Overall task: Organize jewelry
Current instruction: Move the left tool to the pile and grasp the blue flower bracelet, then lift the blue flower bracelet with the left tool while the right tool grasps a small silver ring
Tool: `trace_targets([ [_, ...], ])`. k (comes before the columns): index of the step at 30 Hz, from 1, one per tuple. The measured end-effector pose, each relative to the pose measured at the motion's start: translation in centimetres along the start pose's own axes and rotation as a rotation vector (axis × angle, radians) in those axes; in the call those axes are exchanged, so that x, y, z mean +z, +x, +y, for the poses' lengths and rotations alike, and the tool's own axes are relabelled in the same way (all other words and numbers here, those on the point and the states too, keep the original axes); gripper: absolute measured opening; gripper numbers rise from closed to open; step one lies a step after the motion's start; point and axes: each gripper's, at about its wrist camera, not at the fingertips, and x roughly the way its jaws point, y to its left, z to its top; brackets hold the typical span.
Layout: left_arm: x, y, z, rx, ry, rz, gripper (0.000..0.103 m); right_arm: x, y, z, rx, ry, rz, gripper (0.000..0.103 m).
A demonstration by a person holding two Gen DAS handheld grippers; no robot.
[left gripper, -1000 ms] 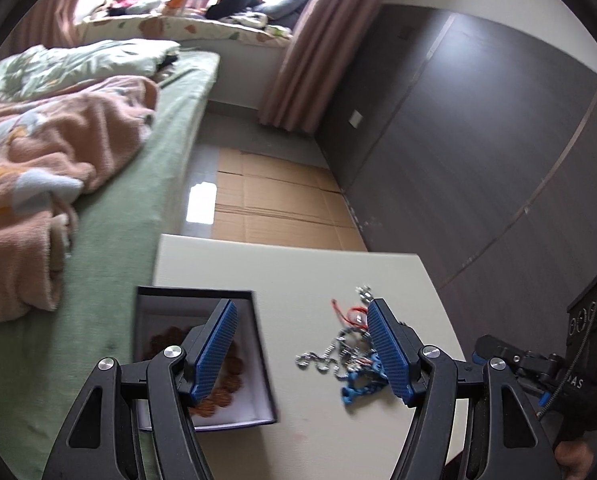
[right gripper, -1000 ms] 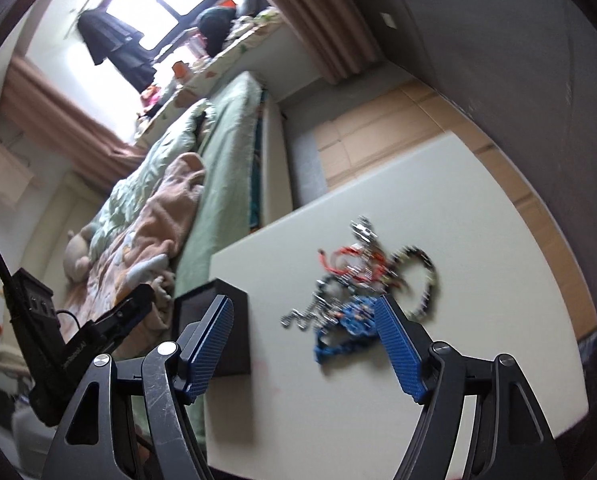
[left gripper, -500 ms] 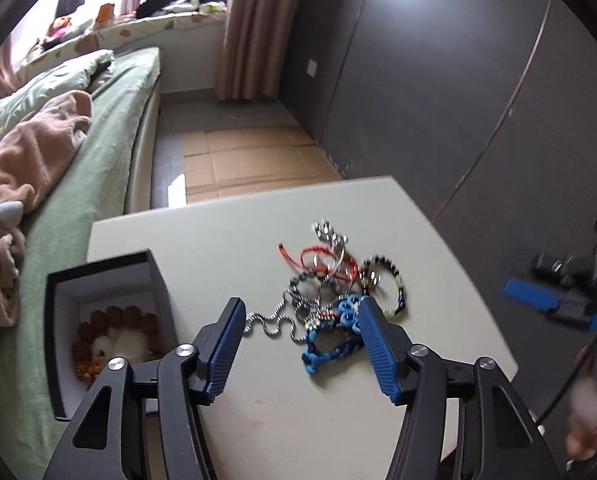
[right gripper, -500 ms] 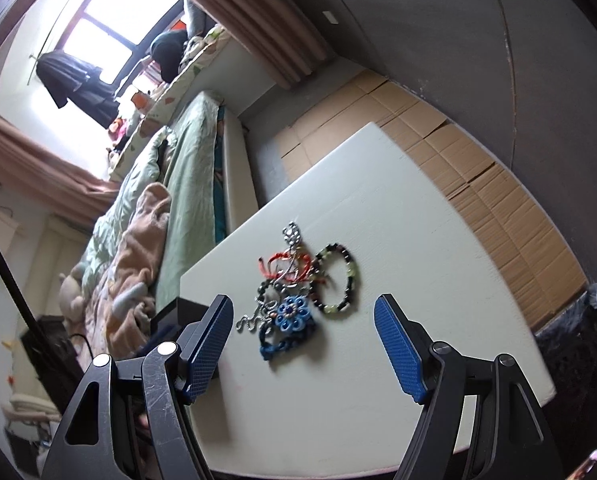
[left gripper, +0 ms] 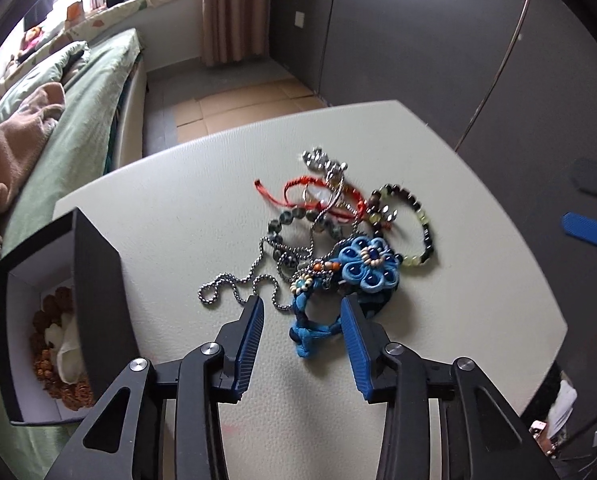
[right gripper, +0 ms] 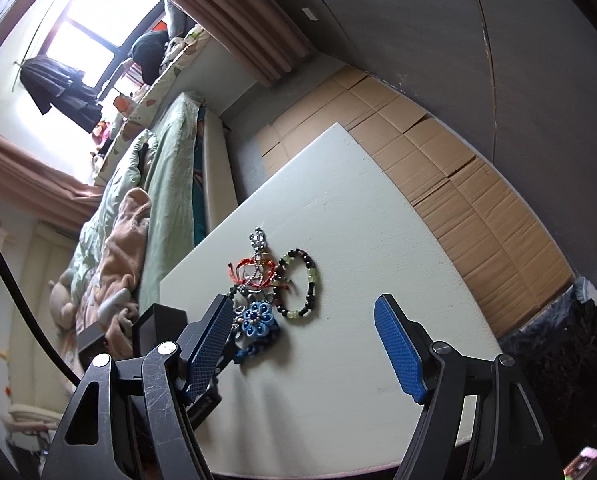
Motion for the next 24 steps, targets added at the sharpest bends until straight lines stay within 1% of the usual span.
trace_targets([
  [1, 0.0, 0.3, 0.1, 0.005, -0.001, 0.007, 0.041, 0.0, 0.0, -0.1, -0.002, 0.000, 0.000, 0.073],
  [3, -0.1, 1.0, 0.2, 0.007, -0.004, 0.021, 0.034, 0.0, 0.0, -0.2, -0.007, 0.000, 0.000, 0.073],
  [4, -0.2, 1.4, 0.3, 0.005, -0.010, 0.033, 0.027, 0.0, 0.0, -0.2, -0.010, -0.001, 0.001, 0.073],
  [5, -0.1, 1.4, 0.3, 0.007, -0.013, 0.025, 0.023, 0.0, 0.0, -0.2, -0.013, -0.003, 0.002, 0.073],
  [7, -0.2, 1.4, 0.6, -0.020, -0.029, 0.030, 0.007, -0.1, 0.4, -0.1, -0.023, -0.011, 0.006, 0.073],
  [9, -0.1, 0.8, 0.9, -0.051, -0.054, 0.010, 0.007, 0.0, 0.9, 0.1, -0.031, -0.025, 0.011, 0.073],
  [11, 0.1, -0.1, 0.7, -0.057, -0.054, -0.017, 0.007, 0.0, 1.4, 0.1, -0.044, -0.024, 0.015, 0.073],
  [14, 0.4, -2.3, 0.8, -0.105, -0.057, -0.074, 0.007, 0.1, 2.3, 0.1, -0.058, -0.024, 0.024, 0.073],
  [18, 0.8, -4.6, 1.2, -0.126, -0.070, -0.134, 0.007, 0.1, 3.2, 0.7, -0.064, -0.042, 0.036, 0.073],
  [20, 1.0, -5.3, 1.7, -0.132, -0.082, -0.151, 0.007, 0.0, 3.5, 1.1, -0.066, -0.058, 0.035, 0.073],
  [22, 1.3, -6.0, 2.5, -0.137, -0.099, -0.173, 0.007, -0.1, 4.0, 1.7, -0.070, -0.085, 0.031, 0.070],
  [24, 1.4, -6.6, 3.1, -0.138, -0.115, -0.189, 0.007, -0.2, 4.6, 2.5, -0.065, -0.115, 0.036, 0.061],
])
